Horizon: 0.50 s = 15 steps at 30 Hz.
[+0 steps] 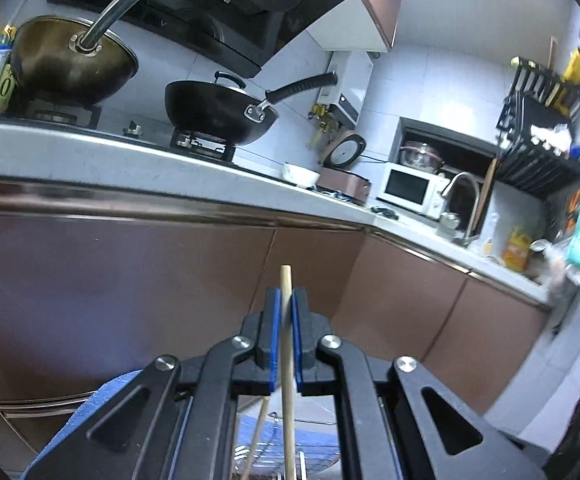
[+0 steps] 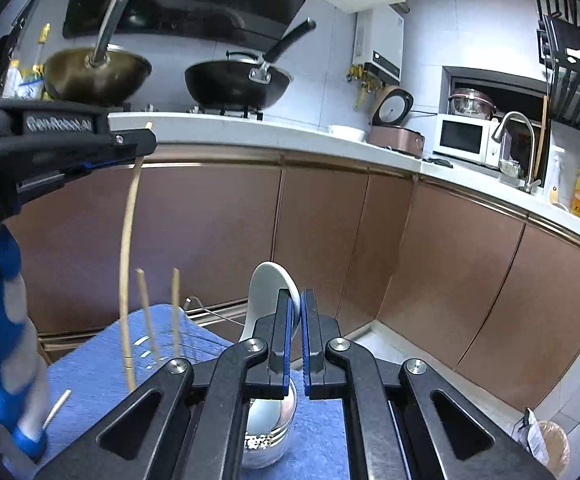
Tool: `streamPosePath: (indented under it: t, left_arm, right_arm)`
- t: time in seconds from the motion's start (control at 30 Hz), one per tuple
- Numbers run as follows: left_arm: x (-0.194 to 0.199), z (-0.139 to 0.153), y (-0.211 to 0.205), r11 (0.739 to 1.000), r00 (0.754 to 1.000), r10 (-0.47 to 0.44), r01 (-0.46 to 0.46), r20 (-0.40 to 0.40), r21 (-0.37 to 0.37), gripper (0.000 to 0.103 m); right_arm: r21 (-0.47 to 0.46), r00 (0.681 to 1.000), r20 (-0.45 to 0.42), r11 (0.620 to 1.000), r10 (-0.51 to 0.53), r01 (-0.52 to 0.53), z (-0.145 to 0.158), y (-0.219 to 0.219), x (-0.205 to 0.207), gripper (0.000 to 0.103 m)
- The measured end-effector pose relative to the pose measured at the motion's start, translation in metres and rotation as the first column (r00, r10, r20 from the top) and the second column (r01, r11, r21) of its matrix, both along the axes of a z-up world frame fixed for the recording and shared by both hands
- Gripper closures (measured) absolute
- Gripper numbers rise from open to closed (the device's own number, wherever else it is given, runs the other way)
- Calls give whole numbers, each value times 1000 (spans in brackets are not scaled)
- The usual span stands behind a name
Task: Organize utensils
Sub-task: 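Carry chopstick and white spoon to the holder and lower them inside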
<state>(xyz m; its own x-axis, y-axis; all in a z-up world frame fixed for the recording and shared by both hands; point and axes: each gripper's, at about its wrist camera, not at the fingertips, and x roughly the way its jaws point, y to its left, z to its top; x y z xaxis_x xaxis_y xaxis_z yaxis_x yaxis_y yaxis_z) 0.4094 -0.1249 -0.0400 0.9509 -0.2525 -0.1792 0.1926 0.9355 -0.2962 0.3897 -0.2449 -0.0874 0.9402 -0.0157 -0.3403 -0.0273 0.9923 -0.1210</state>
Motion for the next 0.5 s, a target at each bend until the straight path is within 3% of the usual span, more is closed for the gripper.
streamPosePath:
  t: [0.23, 0.43, 0.5]
  left_arm:
    - [7, -43, -11, 998, 999, 49, -49, 7, 35, 98]
    - [-6, -55, -2, 998, 998, 61, -61, 6, 28, 96]
    - [-13, -52, 2, 997, 998, 66, -66, 12, 33, 96]
  right_arm:
    - [-2, 1000, 1, 1000, 19, -19, -27, 0, 11, 98]
    - [10, 999, -9, 999, 47, -47, -39, 1, 9, 97]
    - [17, 999, -8, 999, 46, -46, -37, 0, 6, 91]
